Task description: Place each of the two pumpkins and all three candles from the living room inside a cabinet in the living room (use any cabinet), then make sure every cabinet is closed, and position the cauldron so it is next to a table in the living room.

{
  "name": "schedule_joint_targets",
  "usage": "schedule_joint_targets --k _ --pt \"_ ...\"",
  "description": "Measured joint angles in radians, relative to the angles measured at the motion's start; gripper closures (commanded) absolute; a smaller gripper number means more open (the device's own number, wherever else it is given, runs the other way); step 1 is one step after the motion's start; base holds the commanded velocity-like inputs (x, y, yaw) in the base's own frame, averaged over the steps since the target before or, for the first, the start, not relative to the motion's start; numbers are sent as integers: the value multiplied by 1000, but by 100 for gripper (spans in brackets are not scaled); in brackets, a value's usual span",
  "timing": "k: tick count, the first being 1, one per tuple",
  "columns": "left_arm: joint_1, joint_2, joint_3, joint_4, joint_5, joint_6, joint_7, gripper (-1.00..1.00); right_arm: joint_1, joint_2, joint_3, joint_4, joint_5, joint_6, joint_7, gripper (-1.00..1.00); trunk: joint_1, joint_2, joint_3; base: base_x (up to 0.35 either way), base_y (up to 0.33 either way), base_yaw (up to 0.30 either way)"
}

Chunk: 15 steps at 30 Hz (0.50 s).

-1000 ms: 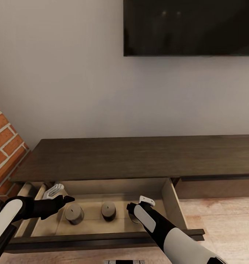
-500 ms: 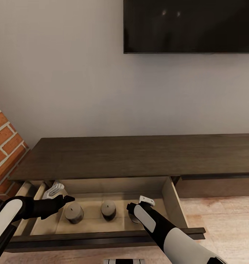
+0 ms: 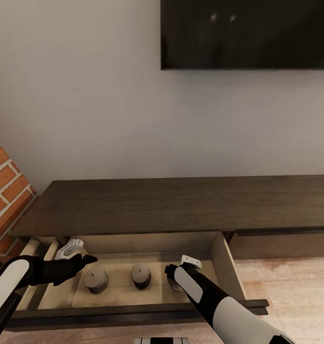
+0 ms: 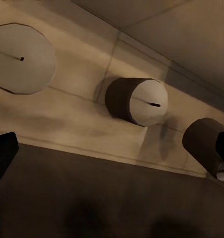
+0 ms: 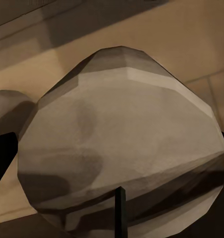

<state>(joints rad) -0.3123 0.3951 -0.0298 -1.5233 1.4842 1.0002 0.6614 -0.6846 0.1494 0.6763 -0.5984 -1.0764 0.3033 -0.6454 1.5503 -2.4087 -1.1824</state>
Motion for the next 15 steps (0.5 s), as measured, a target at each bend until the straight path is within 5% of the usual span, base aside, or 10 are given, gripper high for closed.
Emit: schedule_joint_targets --k 5,6,15 --pt "0 0 0 1 0 0 0 -100 0 0 0 0 0 0 0 100 0 0 0 38 0 0" --pt "0 0 0 1 0 0 0 -100 0 0 0 0 0 1 0 -100 0 0 0 7 0 0" --pt "0 0 0 1 2 0 0 -100 0 0 0 0 0 12 0 -100 0 0 0 1 0 0"
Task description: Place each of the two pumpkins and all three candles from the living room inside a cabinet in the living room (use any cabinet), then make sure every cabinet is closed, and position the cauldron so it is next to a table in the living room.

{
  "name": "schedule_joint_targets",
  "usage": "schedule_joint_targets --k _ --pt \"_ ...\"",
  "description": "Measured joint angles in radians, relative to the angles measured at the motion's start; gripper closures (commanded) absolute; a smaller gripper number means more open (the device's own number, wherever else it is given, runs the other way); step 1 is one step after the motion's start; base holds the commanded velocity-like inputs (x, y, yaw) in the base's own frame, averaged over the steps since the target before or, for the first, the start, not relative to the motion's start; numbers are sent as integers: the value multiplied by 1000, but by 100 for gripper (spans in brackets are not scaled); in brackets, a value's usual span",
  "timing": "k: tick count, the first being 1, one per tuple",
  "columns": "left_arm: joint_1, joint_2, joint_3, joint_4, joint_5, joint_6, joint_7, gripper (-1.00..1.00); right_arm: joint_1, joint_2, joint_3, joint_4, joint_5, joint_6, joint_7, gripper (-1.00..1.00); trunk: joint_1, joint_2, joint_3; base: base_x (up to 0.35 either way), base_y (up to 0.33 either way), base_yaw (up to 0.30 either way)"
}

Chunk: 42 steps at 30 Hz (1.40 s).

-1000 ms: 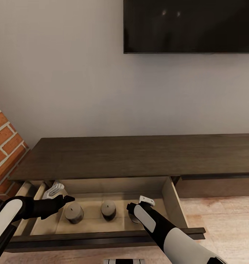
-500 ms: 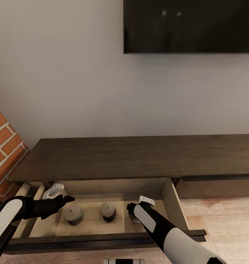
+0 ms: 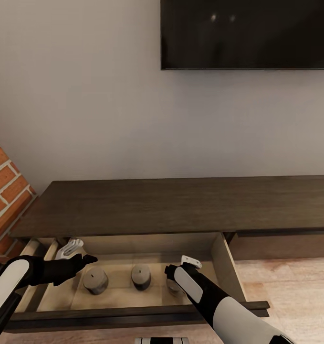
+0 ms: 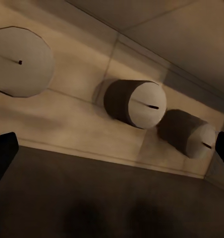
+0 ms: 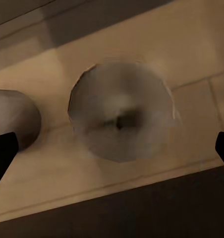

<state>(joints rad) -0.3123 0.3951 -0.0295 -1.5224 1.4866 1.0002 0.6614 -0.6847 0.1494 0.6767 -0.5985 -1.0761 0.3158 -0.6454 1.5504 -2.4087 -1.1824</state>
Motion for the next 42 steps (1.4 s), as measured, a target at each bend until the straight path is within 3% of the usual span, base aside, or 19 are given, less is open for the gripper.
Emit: schedule_joint_targets --k 4,16,24,42 --pt "0 0 0 0 1 0 0 -100 0 0 0 0 0 0 0 -100 0 0 0 0 0 0" --pt "0 0 1 8 2 -1 0 -100 0 0 -2 0 -4 6 0 -100 -46 84 38 -1 0 0" --pt "0 -1 1 12 2 -2 0 -100 0 -2 -4 -8 -93 112 2 -100 -77 140 63 -115 0 0" --pt "0 -2 2 14 1 -3 2 -100 0 0 -1 -19 -104 123 10 -100 -146 266 119 -3 0 0"
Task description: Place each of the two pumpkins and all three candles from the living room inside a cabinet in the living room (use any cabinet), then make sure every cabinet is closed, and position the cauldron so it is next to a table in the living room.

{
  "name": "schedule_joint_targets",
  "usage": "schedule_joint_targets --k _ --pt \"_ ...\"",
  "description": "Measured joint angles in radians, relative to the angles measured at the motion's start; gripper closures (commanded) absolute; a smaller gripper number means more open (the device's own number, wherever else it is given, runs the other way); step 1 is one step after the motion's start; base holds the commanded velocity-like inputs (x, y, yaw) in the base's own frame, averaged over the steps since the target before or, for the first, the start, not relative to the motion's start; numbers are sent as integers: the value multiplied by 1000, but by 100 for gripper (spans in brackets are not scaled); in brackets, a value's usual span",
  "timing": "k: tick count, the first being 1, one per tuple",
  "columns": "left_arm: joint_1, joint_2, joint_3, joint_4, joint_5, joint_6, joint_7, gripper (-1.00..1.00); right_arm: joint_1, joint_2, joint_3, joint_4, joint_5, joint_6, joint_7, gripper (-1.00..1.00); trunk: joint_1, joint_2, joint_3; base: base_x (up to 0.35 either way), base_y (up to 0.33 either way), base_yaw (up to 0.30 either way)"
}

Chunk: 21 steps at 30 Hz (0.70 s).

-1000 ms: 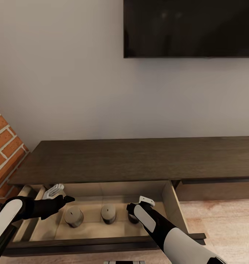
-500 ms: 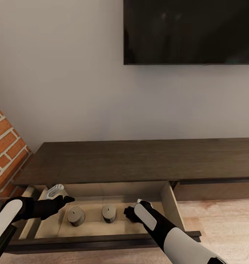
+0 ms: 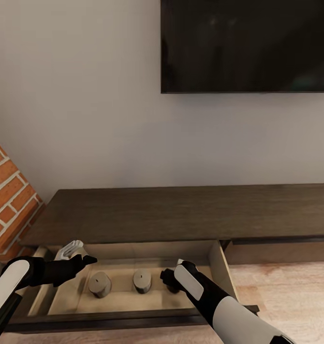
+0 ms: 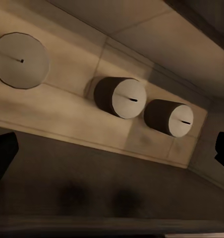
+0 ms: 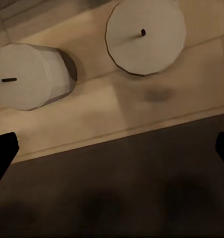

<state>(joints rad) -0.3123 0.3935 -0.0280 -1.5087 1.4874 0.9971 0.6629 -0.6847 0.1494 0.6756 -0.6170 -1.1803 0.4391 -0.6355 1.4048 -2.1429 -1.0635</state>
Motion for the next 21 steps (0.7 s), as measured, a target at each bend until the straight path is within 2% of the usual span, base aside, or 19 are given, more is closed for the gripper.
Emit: schedule_joint_targets --k 21 --pt "0 0 -2 4 -18 -3 12 -100 0 -1 -1 0 -5 4 -4 -100 -81 147 66 0 0 0"
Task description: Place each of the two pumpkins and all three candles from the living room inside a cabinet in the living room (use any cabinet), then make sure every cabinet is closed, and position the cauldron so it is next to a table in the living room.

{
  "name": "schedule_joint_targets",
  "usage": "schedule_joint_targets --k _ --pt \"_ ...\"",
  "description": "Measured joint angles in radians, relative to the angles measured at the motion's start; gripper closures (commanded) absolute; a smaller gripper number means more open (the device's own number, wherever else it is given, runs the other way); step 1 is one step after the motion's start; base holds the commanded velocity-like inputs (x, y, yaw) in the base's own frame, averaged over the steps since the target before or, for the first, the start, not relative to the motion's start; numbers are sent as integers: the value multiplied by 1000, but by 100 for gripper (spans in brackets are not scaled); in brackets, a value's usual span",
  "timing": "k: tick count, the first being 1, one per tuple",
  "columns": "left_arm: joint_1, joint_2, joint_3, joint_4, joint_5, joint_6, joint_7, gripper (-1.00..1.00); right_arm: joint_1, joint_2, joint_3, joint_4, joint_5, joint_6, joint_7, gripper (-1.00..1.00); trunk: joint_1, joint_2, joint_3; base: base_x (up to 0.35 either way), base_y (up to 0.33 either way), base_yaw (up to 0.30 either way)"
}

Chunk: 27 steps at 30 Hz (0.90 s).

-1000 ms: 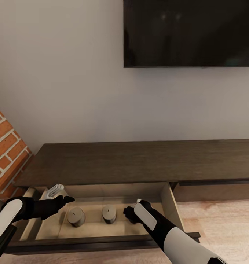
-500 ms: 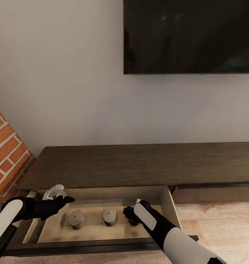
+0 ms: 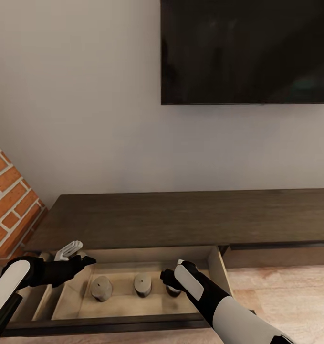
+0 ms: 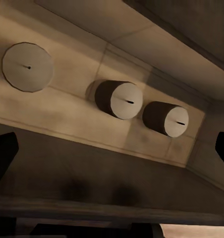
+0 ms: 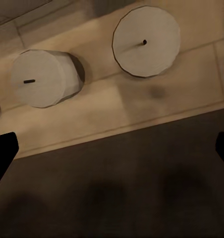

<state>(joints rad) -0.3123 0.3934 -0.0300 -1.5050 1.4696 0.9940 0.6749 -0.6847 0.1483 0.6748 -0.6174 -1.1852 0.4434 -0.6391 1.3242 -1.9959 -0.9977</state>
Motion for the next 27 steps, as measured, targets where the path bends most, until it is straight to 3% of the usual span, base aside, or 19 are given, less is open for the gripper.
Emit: schedule_joint_targets --k 9,27 --pt "0 -1 1 1 -19 -2 51 -100 0 1 -1 0 1 32 4 -100 -34 63 28 -85 0 0" --pt "0 -1 -2 1 -27 -3 59 -100 0 1 0 0 1 32 5 -100 -104 189 85 -3 0 0"
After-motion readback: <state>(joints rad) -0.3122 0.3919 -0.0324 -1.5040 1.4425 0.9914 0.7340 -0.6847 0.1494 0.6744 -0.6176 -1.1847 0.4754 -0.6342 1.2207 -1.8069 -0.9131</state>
